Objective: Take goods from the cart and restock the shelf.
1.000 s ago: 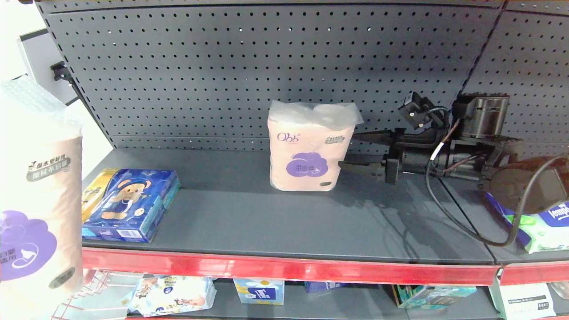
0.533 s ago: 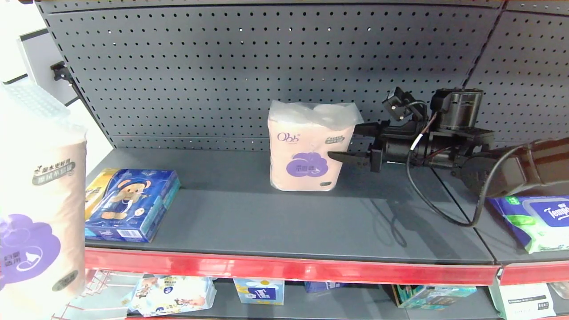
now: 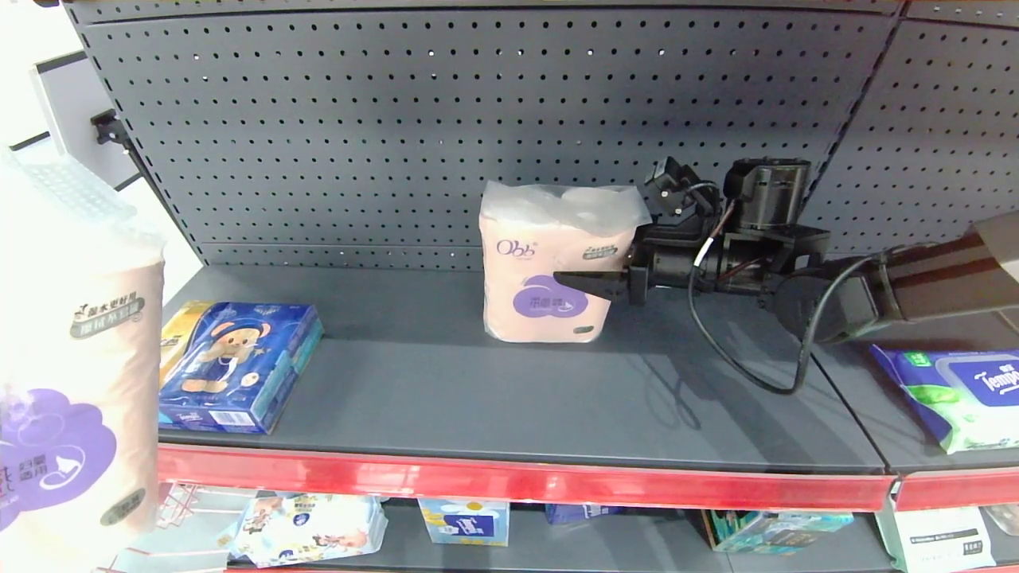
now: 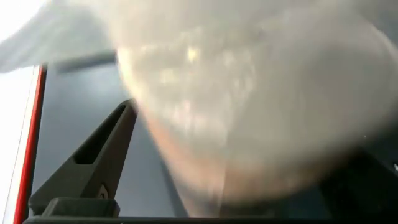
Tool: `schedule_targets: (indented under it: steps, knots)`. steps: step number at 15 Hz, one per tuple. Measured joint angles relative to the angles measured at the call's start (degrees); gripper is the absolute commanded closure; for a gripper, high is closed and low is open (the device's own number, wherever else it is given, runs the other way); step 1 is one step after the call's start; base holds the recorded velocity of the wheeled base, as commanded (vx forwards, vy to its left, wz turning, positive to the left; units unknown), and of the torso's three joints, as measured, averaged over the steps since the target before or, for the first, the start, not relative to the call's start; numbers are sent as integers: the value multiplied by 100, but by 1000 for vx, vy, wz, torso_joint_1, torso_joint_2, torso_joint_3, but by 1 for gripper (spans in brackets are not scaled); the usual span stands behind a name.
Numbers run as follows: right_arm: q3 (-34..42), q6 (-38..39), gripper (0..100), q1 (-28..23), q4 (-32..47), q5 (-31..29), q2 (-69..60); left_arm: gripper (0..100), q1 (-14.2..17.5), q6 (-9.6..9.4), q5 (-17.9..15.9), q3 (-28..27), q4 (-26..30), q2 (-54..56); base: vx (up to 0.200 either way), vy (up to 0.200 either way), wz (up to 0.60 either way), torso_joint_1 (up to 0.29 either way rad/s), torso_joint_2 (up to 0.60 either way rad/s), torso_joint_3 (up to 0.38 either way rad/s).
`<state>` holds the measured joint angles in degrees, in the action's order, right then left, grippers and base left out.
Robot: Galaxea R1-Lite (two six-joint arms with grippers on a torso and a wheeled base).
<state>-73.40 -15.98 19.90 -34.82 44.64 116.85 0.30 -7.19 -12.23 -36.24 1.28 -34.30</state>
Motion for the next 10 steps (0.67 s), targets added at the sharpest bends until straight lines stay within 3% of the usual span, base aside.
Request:
schedule_targets:
  steps: [6,7,10]
  knots:
    - [-364,184,0,121,-11,-140,223,100,0,-2,-2,113,-6,-4,0,0,0,0,0,0]
    - [-397,184,100,121,-35,-219,261,100,0,-2,0,116,-2,-4,0,0,0,0,0,0]
    - [-383,187,100,157,-54,-272,300,100,0,-2,0,118,-5,5,0,0,0,0,0,0]
